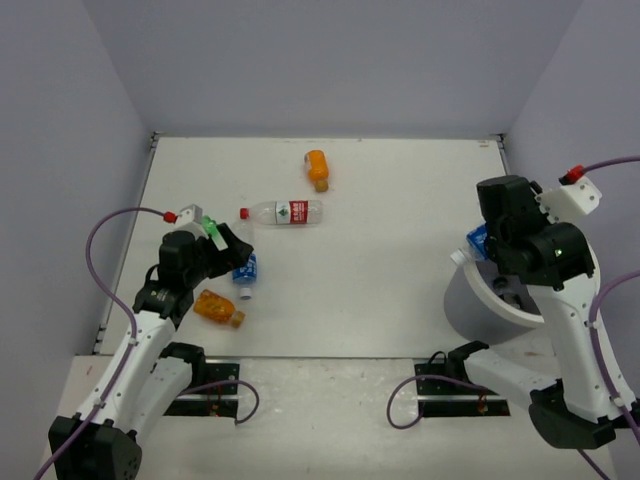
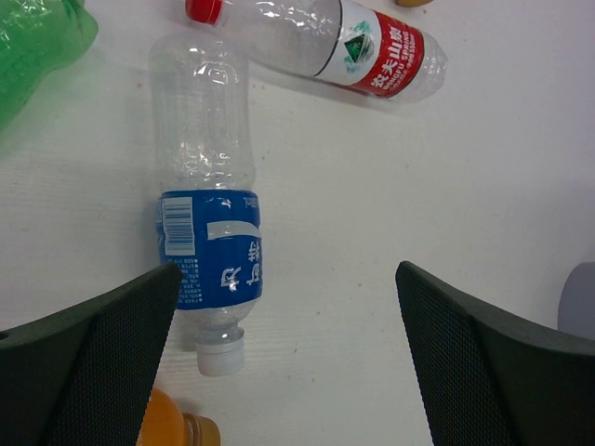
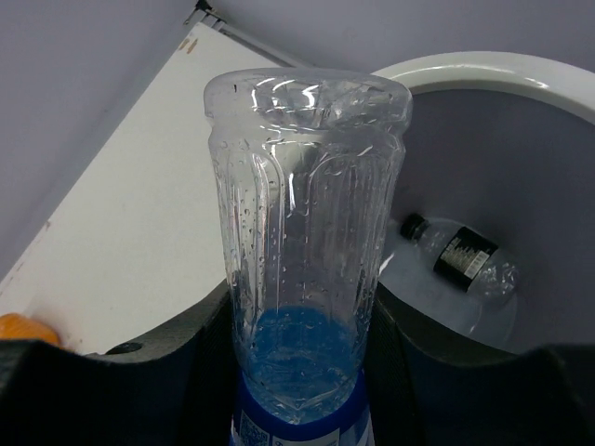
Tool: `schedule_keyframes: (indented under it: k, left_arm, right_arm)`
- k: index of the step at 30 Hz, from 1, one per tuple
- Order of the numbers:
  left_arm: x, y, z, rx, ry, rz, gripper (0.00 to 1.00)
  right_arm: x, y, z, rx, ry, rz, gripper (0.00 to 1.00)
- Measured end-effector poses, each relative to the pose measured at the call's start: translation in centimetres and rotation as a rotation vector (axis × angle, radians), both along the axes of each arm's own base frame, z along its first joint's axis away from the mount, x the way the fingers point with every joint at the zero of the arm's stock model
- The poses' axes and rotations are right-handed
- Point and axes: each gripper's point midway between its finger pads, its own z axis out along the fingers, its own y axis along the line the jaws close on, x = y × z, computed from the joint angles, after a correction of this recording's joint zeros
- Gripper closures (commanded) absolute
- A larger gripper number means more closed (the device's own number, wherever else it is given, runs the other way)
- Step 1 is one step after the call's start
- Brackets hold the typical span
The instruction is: Put the plastic bottles in the bin
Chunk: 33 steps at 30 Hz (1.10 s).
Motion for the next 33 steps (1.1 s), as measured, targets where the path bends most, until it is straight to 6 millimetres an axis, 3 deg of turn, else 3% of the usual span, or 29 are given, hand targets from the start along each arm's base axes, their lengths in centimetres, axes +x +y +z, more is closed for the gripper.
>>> schedule_keyframes:
  k: [4,6,7,8,9,12,18,24,33]
  left_arm:
    - [0.0,-0.1,0.0,-0.003,0.000,-0.005,0.00]
    - [0.0,-0.1,0.0,-0.004,0.001,-0.007,0.00]
    - [-0.1,-0.1,0.0,-0.004,0.001,-0.007,0.00]
    - [-0.1,-0.1,0.0,-0.004,0.001,-0.008,0.00]
    - [-0.1,-0.2,0.0,-0.005,0.002,-0.008,0.00]
    - [-0.1,-0.2,-0.1,-0.006,0.004,-0.011,0.00]
    - [-0.2,-0.2,-0.6,-0.004,0.016,-0.011,0.00]
    - [-0.2,-0.2,-0.6,-0.004,0.016,-0.011,0.00]
    - [-0.1,-0.1,-1.0,0.001,0.029,-0.007,0.00]
  right_arm:
    - [-0.9,-1.6,-0.5,-0.022,0.026,-0.049,0.80]
    - [-1.3,-2.4,-0.5,-0.024,0.026,-0.077,0.70]
    - [-1.5,-2.7,-0.4,-0.023,0.022,-0.091,0.59]
    - [-1.7,-3.1,-0.4,-0.022,0.018,-0.104,0.38]
    - [-1.9,-3.4,-0.6,-0.023,0.017,-0.119,0.24]
    - [-2.7,-4.3,-1.3,-0.043,0.050,-0.146,0.01]
    - [-2.3,-4.3,-2.9,-0.070,0.130,-0.145,0.01]
    - [-2.5,-4.1,-3.2,-0.092,0.181,-0.094,0.01]
    - [-0.7,-0.5,-0.9,-0.076,0.126,0.251,0.01]
